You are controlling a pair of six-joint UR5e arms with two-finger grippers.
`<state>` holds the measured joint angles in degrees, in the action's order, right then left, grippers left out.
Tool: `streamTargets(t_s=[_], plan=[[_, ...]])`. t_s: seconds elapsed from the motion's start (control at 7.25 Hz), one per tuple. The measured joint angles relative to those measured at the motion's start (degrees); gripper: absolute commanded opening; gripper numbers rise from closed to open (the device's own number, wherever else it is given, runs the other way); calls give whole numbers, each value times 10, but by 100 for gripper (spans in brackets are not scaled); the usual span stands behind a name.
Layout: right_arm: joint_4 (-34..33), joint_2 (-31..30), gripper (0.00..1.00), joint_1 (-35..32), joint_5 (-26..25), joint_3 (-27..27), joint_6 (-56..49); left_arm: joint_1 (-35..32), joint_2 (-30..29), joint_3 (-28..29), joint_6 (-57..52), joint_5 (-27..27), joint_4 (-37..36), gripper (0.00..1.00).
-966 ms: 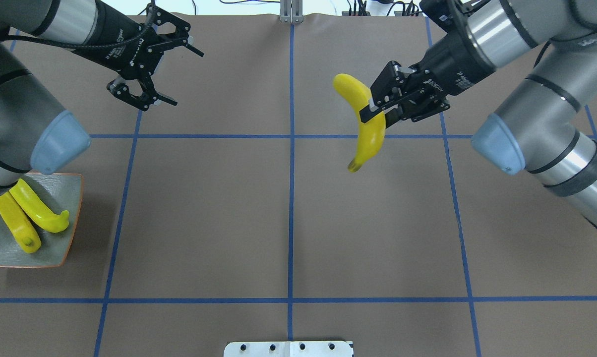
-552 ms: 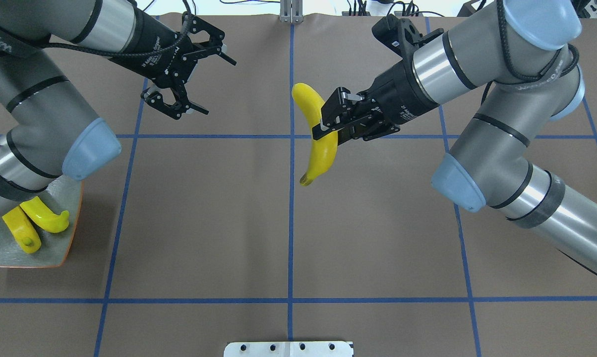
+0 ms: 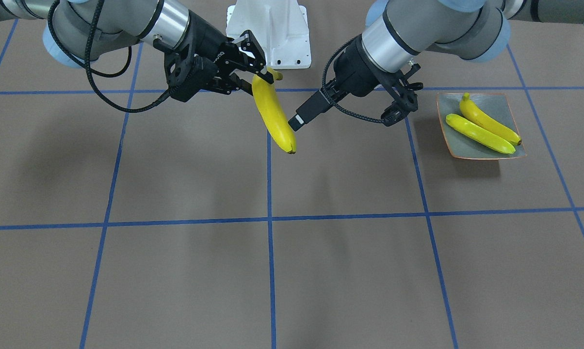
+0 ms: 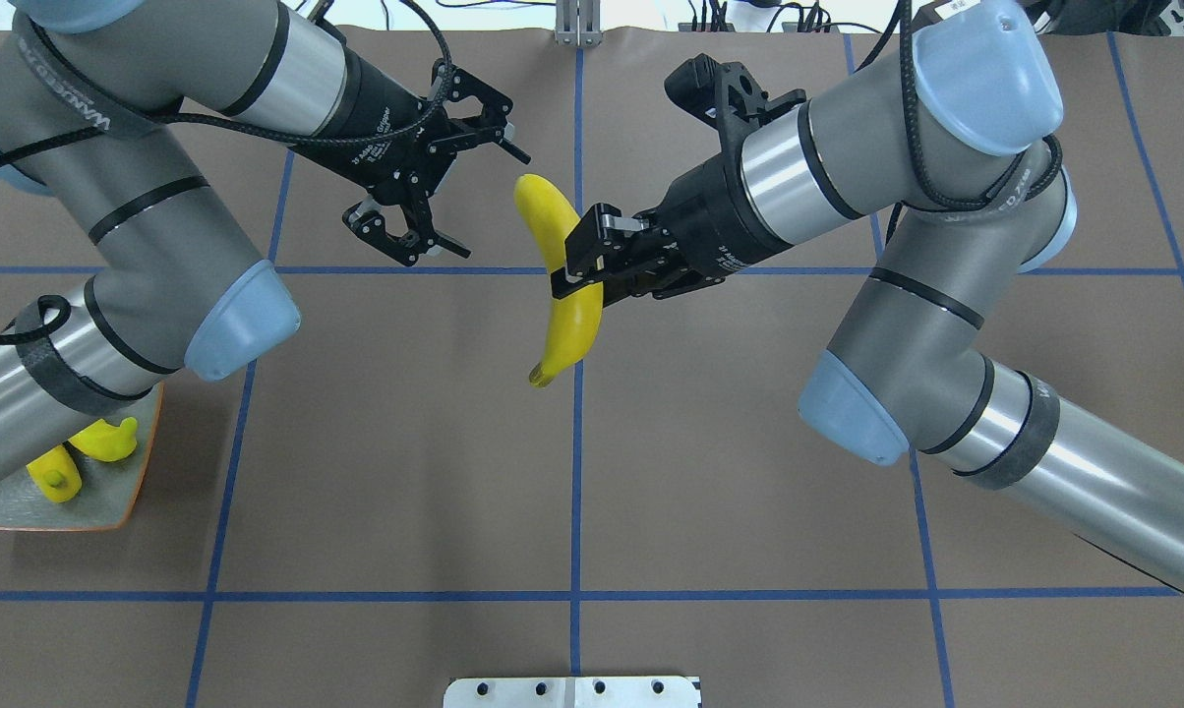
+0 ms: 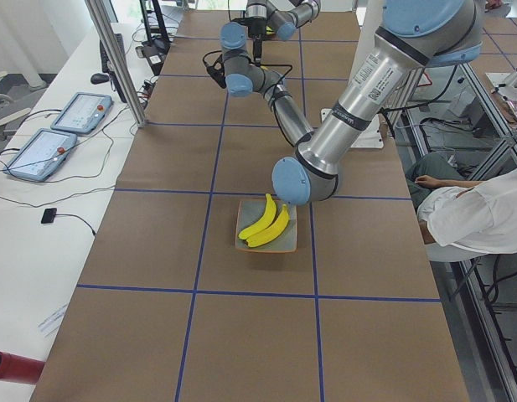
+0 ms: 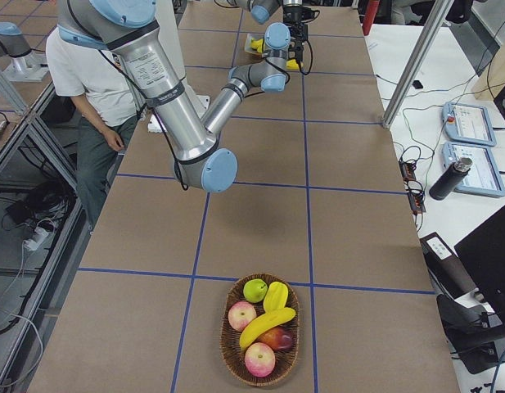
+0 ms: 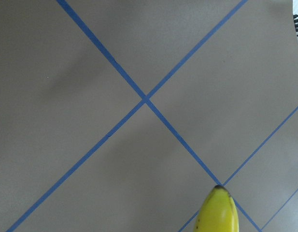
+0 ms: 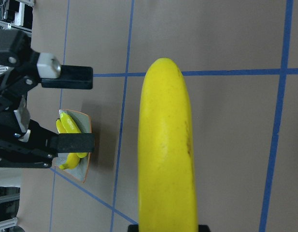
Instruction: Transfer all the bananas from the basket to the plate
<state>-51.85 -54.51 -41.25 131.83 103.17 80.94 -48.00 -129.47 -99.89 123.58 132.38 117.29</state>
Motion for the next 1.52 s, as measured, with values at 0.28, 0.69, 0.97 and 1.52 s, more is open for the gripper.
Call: streamTargets(t_s=[0.28,0.69,0.97,1.52], plan=[[-1,7,0,8,-5,2,5,9,-9,9,-1,-1,11,95],[2,6,0,8,-3,7,8,18,-13,25,0,-18,35,26],[5,3,0,7,-3,12,9,19,-13,25,1,-20,36,0],[8,3,100,8,-5,14,12,19,-13,23,9,-20,36,0]])
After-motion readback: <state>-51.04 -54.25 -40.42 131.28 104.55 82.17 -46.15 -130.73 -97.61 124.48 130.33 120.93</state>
